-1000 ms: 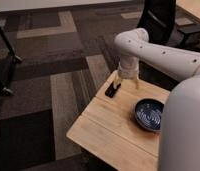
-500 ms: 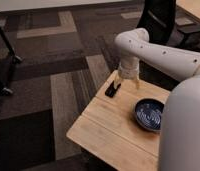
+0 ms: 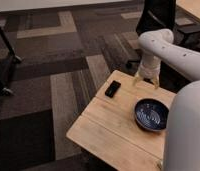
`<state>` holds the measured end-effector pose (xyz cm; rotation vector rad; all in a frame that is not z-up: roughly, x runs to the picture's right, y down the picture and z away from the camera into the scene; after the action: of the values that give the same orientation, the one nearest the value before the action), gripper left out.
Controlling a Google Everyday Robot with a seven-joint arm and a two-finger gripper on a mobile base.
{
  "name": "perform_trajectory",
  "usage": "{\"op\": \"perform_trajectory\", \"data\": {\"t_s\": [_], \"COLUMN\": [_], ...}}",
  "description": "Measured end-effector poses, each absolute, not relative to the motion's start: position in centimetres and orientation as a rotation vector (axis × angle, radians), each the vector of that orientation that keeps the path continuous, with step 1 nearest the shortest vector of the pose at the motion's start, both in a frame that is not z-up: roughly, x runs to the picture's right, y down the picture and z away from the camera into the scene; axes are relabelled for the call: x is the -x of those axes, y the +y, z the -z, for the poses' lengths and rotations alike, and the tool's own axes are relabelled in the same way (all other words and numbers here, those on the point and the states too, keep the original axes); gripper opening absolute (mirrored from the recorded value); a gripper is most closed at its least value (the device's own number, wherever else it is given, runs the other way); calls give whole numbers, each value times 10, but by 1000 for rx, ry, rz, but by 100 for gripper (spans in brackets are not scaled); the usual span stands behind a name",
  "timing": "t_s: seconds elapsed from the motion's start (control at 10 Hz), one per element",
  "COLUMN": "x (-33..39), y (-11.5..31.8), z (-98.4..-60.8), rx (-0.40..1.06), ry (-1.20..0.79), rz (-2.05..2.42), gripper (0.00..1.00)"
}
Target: Pick up the ceramic cup
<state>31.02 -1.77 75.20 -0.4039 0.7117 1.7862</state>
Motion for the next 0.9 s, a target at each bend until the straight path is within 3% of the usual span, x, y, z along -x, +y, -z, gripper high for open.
{"op": "perform_trajectory", "data": {"t_s": [0.2,0.9], "x": [-347,-354], "y": [-16,-20], "z": [-750,-757], "rx": [366,353], "ry": [731,732], "rz": [-1854,-1894], "gripper": [65,65]}}
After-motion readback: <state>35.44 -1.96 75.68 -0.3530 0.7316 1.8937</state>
